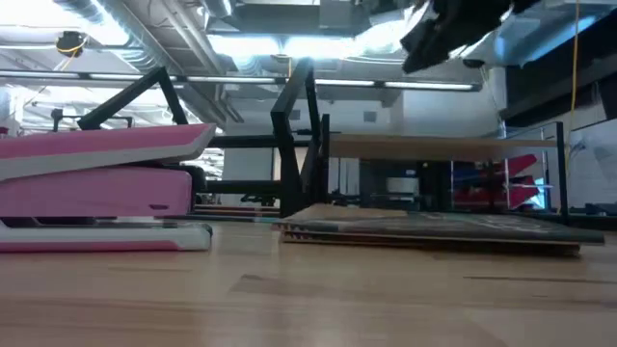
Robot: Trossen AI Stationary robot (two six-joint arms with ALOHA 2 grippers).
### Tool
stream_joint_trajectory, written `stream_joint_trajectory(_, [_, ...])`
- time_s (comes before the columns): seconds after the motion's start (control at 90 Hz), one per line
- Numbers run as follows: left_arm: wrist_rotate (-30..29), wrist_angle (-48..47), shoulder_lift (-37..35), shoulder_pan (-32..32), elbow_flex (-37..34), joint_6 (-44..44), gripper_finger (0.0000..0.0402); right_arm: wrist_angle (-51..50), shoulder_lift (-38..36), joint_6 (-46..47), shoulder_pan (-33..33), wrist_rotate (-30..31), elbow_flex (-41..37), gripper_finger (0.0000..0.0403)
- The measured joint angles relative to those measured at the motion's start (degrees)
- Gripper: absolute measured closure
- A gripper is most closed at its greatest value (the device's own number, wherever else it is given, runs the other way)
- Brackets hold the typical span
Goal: Stock shelves
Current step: Put the book holder on top of the shelf
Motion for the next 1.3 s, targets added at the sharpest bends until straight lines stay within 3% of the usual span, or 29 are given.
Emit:
stream_joint_trajectory(0.156, [3.1, -11.9, -0.8, 12.7, 0.0, -9.1, 0.0204, 2.9, -0.2, 3.0, 6.6, 4.7, -1.7, 0.0233])
stream_joint_trajectory(0.278, [8.5, -8.8, -1.7, 21.4, 0.0, -0.5, 0.0204, 4.2, 0.3, 4.1, 9.9, 8.1, -2.8, 0.0233])
stream_joint_trajectory(0.511, [20.9, -11.0, -1.5, 30.4, -1.7, 0.5, 0.0199, 8.1, 0.6, 4.5, 11.6, 10.6, -4.3, 0.0233])
stream_joint_trajectory(0.722, [26.1, -9.4, -2.0, 33.5, -8.7, 0.6, 0.0157, 8.3, 0.6, 4.7, 11.6, 10.6, -5.1, 0.0233])
stream_joint_trajectory(0.922, [24.5, -3.2, -2.1, 33.6, -15.7, 0.9, 0.0136, 8.6, 0.6, 5.4, 11.6, 10.6, -5.2, 0.0233])
stream_joint_trajectory(1.189, [23.2, 4.5, -2.1, 33.5, -20.9, 1.6, 0.0169, 16.4, 3.1, 6.5, 11.6, 10.7, -5.2, 0.0233])
stream_joint_trajectory(1.3, [23.2, 4.6, -2.1, 33.4, -21.0, 0.4, 0.0207, 21.4, 6.3, 10.0, 11.5, 14.6, -5.2, 0.0233])
